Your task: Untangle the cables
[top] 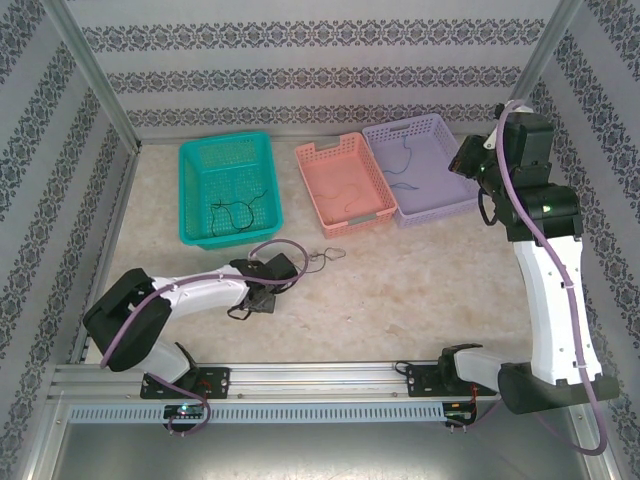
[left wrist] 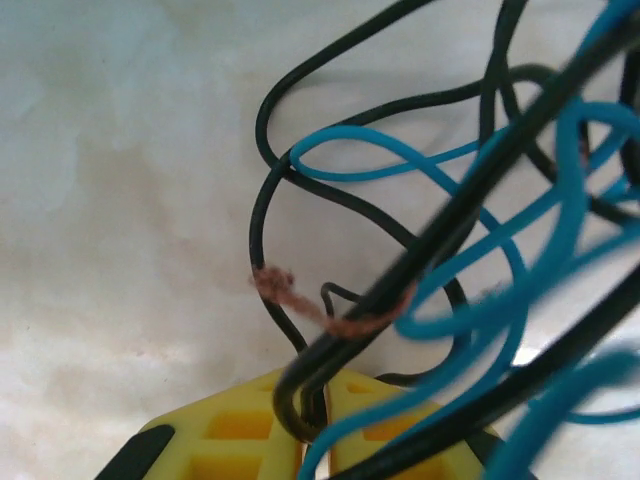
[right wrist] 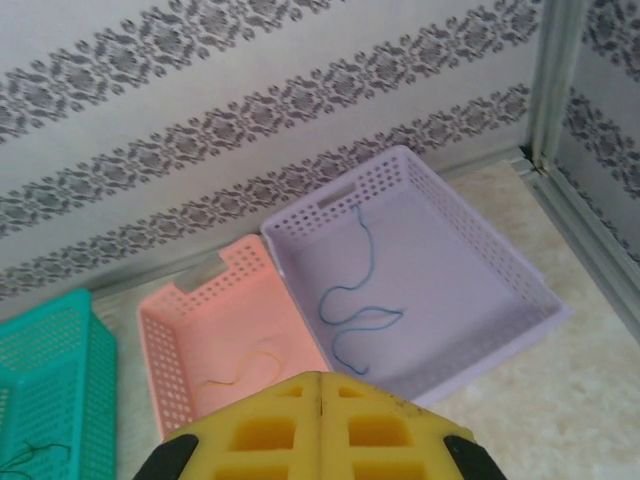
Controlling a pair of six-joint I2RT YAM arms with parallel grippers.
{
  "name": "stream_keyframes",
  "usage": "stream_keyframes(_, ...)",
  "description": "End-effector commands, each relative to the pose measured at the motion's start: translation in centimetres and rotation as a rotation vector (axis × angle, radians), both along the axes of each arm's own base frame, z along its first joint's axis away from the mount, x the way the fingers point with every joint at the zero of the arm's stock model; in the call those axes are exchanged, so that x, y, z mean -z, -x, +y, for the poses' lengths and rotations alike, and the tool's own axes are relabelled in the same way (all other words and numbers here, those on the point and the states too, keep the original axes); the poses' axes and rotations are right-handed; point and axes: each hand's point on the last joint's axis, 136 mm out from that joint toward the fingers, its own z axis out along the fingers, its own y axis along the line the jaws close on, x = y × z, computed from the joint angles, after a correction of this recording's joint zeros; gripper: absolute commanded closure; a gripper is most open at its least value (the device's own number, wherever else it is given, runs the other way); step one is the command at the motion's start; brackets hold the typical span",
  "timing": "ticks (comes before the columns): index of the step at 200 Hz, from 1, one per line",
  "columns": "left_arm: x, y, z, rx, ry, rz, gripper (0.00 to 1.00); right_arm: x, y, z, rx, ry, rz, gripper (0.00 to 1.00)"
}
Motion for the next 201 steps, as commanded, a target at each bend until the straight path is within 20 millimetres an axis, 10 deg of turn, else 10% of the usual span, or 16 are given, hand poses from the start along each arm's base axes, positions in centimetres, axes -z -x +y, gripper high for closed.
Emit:
stream_keyframes(1, -0.2, 1.2, 1.2, 0.0, -0.027, 0.046, 0.86, 1.9, -0.6, 2.8, -0.094, -0.029, 0.051, 1.0)
stream_keyframes(66, -4.1, 0.4, -0.7, 0.129, 0.108, -0.051, 1.0, 16.4, 3.9, 14.9, -0.376, -0.102, 0.369, 1.0)
stream_keyframes(102, -7.5, 1.6, -3.4, 0.32, 0.3, -0.096, 1.0, 25.5, 6.1, 21.6, -0.428, -0.374, 0.627, 0.67)
stream_keyframes(135, -9.3, 2.6, -5.0, 0.389, 0.432, -0.123, 1.0, 27.8, 5.2, 24.8, -0.316, -0.657, 0.693, 0.43)
stream_keyframes(201, -10.5, 1.0, -7.1, 0.307, 0.541, -0.172, 1.0, 29.5, 5.7, 28.5, -0.032, -1.079, 0.889, 0.4)
